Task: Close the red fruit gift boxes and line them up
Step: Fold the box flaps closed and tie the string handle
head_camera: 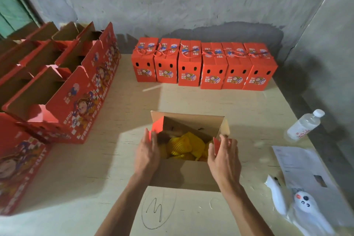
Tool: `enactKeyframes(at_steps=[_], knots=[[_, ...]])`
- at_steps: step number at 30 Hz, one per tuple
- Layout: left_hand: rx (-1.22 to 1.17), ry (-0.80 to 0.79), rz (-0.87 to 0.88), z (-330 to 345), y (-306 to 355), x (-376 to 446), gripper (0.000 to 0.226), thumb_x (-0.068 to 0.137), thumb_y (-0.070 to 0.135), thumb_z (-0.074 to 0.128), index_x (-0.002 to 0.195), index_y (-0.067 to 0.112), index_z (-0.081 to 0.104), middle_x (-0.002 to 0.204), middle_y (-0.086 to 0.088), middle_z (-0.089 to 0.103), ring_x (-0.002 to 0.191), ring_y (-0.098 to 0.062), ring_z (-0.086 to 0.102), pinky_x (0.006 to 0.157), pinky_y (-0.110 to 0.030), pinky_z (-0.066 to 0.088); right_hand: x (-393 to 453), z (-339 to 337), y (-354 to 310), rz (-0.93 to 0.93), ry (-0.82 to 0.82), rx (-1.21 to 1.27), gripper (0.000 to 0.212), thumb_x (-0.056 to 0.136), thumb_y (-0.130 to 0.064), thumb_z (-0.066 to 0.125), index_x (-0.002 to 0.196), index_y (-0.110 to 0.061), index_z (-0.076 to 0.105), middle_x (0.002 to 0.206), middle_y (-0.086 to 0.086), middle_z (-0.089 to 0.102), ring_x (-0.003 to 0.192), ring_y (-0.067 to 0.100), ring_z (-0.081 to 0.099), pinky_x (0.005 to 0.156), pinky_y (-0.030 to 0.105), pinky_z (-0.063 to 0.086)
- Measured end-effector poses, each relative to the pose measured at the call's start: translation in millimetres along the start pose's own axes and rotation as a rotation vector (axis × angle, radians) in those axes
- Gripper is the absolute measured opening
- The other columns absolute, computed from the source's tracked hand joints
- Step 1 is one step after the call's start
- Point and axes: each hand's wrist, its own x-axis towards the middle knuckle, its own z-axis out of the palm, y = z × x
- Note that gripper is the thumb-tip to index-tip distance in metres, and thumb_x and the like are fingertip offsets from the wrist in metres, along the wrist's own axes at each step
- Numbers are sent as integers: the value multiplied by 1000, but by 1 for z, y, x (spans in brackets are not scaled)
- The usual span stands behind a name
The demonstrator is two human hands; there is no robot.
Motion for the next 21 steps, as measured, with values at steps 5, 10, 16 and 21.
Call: enactKeyframes(at_steps=[5,10,16,21], knots=[[-729,151,-380,-29,-22,9,20,95,32,63,92,18,76,91,2,73,94,-22,65,85,-37,50,10,-9,45,524,-23,738,24,99,-30,67,119,-16,65,105,4,71,97,30,71,72,37,58],[-283,447,79,-37,-6,6,29,94,10,67,121,18,65,116,0,67,107,-15,61,93,-33,50,9,-16,55,455,91,545,60,90,-22,79,141,-13,50,138,9,58,121,28,58,97,43,52],[363,83,1131,-40,21,17,20,90,-2,67,104,9,76,112,-4,72,102,-26,67,79,-39,56,33,-21,48,-656,228,-51,17,89,1,71,102,-7,76,136,9,66,130,31,59,109,51,46],[797,-177,956,-10,21,2,58,94,29,65,150,19,51,164,-6,36,156,-26,22,124,-58,20,36,-21,34,-428,170,27,36,86,-28,79,109,-10,59,117,5,60,97,21,63,72,31,57]])
